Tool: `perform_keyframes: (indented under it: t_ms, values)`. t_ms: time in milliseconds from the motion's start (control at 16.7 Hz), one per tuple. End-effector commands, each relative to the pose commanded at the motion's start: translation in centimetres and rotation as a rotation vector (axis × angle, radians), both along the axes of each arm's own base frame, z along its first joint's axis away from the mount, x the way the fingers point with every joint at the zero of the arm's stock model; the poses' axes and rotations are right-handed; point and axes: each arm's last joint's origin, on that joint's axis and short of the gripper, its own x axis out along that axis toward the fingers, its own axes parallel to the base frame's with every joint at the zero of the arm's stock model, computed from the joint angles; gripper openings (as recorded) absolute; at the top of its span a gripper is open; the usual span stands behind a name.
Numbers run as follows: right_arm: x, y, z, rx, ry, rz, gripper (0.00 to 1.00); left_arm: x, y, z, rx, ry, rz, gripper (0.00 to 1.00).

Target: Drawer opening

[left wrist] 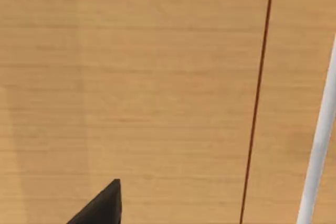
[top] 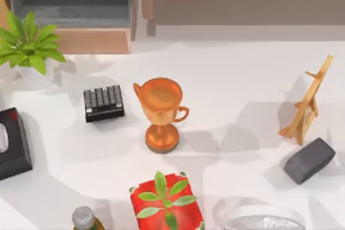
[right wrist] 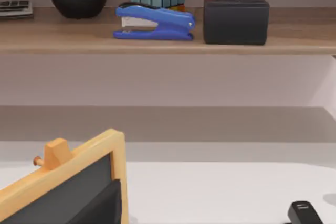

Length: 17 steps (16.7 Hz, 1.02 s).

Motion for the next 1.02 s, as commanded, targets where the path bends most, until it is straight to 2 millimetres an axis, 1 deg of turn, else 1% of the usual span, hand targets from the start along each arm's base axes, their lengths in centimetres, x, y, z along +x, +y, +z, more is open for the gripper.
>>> perform_keyframes:
  t_ms: [120, 420, 780, 1020]
  values:
    - [0.0, 0.0, 0.0, 0.0, 0.0, 0.0, 1.0, 0.0, 0.3, -0.7, 0.02, -0.002, -0.016, 1.0]
    - [0.0, 0.0, 0.0, 0.0, 0.0, 0.0, 1.0, 0.0, 0.1, -0.7, 0.017, 0.002, -0.018, 1.0]
    - [0.0, 0.0, 0.0, 0.0, 0.0, 0.0, 1.0, 2.2, 0.3, -0.7, 0.02, -0.002, -0.016, 1.0]
    - [0.0, 0.0, 0.0, 0.0, 0.0, 0.0, 1.0, 2.5, 0.3, -0.7, 0.02, -0.002, -0.016, 1.0]
